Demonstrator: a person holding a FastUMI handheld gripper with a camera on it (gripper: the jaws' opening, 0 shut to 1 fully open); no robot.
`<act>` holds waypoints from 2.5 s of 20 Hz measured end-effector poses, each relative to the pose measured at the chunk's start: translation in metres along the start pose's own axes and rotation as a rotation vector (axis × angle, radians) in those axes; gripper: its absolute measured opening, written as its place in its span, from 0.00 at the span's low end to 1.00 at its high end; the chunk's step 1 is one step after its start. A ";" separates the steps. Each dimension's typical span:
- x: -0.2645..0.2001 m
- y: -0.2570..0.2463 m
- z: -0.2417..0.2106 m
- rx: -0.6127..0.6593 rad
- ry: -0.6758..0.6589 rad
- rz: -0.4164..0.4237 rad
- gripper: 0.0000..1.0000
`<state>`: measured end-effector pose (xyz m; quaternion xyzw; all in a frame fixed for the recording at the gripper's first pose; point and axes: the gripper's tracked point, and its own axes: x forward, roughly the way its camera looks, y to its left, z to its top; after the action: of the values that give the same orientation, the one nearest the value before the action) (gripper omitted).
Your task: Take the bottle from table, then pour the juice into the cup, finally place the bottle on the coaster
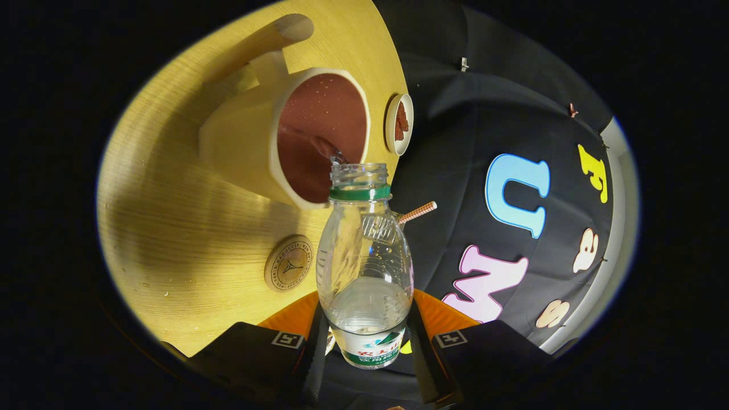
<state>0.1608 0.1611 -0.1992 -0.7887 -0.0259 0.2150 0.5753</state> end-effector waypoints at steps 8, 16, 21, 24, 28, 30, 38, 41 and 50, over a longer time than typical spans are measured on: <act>0.000 -0.006 0.004 -0.053 -0.012 -0.012 0.68; 0.000 -0.012 0.008 -0.100 -0.033 -0.023 0.68; 0.004 -0.015 0.012 -0.148 -0.063 -0.034 0.68; 0.006 -0.019 0.014 -0.176 -0.076 -0.039 0.68; 0.012 -0.029 0.020 -0.222 -0.098 -0.051 0.68; 0.016 -0.034 0.022 -0.242 -0.107 -0.059 0.68; 0.013 -0.040 0.023 -0.314 -0.125 -0.080 0.68; 0.012 -0.043 0.027 -0.348 -0.143 -0.093 0.68; 0.004 -0.055 0.027 -0.434 -0.176 -0.125 0.68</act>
<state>0.1661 0.2049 -0.1570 -0.8691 -0.1703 0.2361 0.3999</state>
